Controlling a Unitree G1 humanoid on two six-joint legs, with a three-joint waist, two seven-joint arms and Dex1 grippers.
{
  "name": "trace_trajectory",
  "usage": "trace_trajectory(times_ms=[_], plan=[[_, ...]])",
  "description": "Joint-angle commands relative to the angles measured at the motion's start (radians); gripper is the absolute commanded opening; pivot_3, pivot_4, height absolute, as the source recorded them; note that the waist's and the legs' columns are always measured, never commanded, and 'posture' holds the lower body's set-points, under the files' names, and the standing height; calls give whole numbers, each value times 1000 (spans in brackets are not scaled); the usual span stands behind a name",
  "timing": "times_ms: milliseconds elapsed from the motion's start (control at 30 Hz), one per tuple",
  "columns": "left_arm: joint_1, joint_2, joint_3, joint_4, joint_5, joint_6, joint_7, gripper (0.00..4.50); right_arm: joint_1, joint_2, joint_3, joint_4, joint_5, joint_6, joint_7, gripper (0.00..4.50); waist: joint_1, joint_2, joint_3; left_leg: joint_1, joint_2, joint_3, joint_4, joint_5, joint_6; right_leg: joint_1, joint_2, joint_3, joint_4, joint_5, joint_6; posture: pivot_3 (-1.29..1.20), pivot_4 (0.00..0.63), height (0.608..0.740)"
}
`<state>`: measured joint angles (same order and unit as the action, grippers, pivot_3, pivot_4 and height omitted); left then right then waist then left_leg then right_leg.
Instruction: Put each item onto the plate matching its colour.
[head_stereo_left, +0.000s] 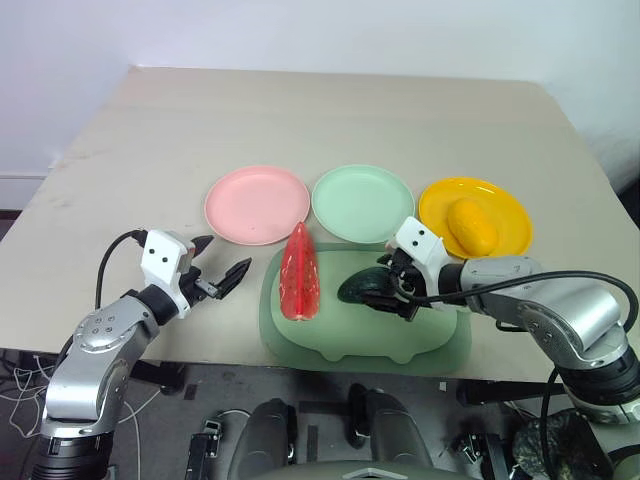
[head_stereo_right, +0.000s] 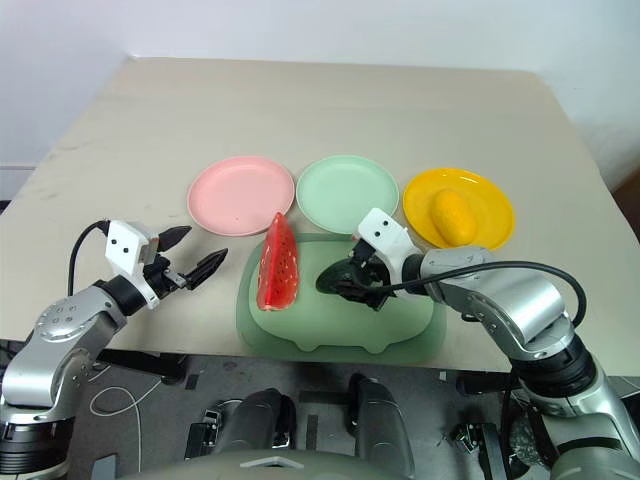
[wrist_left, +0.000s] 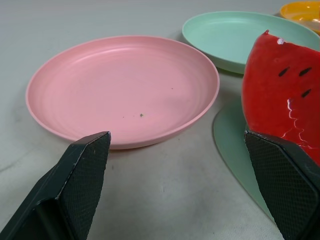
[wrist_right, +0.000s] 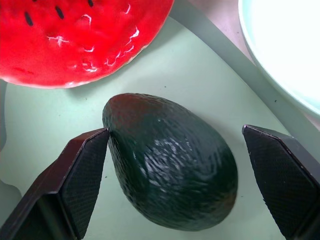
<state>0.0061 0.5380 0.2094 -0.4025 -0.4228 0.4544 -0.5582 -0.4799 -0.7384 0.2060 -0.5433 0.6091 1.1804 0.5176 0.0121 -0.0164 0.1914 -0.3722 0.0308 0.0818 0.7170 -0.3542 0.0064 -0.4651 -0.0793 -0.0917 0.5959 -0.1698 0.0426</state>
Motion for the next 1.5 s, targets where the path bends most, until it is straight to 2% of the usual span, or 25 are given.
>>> trace_trajectory(times_ms=[33,333,533,700,800,900,1033,1100,1167,1233,1433,1500], plan=[[-4,0,5,-20,0,-12,4,4500,1,-4,9,2,-23,-37,28,4480,0,0,0,0,0,0,0,0,0,0,0,0,0,0,0,0,150,740],[-1,1,9,-23,1,-13,5,4500,11,12,35,53,-78,-76,68,4480,0,0,0,0,0,0,0,0,0,0,0,0,0,0,0,0,150,740],[7,5,18,-29,0,-11,7,4500,2,17,16,42,-84,-82,81,3160,0,0,0,0,0,0,0,0,0,0,0,0,0,0,0,0,150,740],[19,12,30,-40,-8,-4,7,4500,-82,27,-73,60,-50,-94,108,3161,-1,0,0,0,0,0,0,0,0,0,0,0,0,0,0,0,150,740],[19,6,43,-72,-35,22,23,4500,-218,60,-100,192,-82,-135,100,3161,-4,0,0,0,0,0,0,0,0,-1,0,0,0,0,0,0,150,740],[3,8,49,-110,-74,63,32,4500,-293,88,-38,351,-171,-242,114,3161,-3,0,0,0,0,0,0,0,0,-1,0,0,1,0,0,0,150,740],[-18,40,62,-178,-154,138,21,4500,-344,156,83,626,-340,-491,152,3161,-2,0,0,0,-1,0,0,0,0,0,0,-1,0,0,0,0,150,740],[-33,43,77,-203,-197,176,38,4500,-369,189,97,731,-384,-573,166,3161,-2,1,0,-1,-1,1,0,0,0,0,0,0,0,0,0,0,150,740],[-60,41,79,-242,-241,225,71,4500,-393,218,96,826,-416,-643,172,3889,-2,1,1,-1,-1,1,0,0,0,-1,-1,0,0,0,0,0,150,740],[-94,38,74,-278,-294,290,114,4500,-401,236,85,876,-437,-694,181,4422,-3,1,1,-1,-1,0,0,0,-1,-1,-1,0,1,1,0,0,150,740],[-182,82,9,-367,-421,494,207,4500,-345,227,24,835,-480,-882,180,4467,-3,1,1,0,-1,-1,0,2,-3,0,0,0,1,1,0,0,150,740],[-234,62,-7,-378,-483,567,278,4500,-318,216,-17,799,-464,-899,188,4467,-1,1,1,0,-1,-1,0,4,-6,0,0,0,1,1,0,0,150,740]])
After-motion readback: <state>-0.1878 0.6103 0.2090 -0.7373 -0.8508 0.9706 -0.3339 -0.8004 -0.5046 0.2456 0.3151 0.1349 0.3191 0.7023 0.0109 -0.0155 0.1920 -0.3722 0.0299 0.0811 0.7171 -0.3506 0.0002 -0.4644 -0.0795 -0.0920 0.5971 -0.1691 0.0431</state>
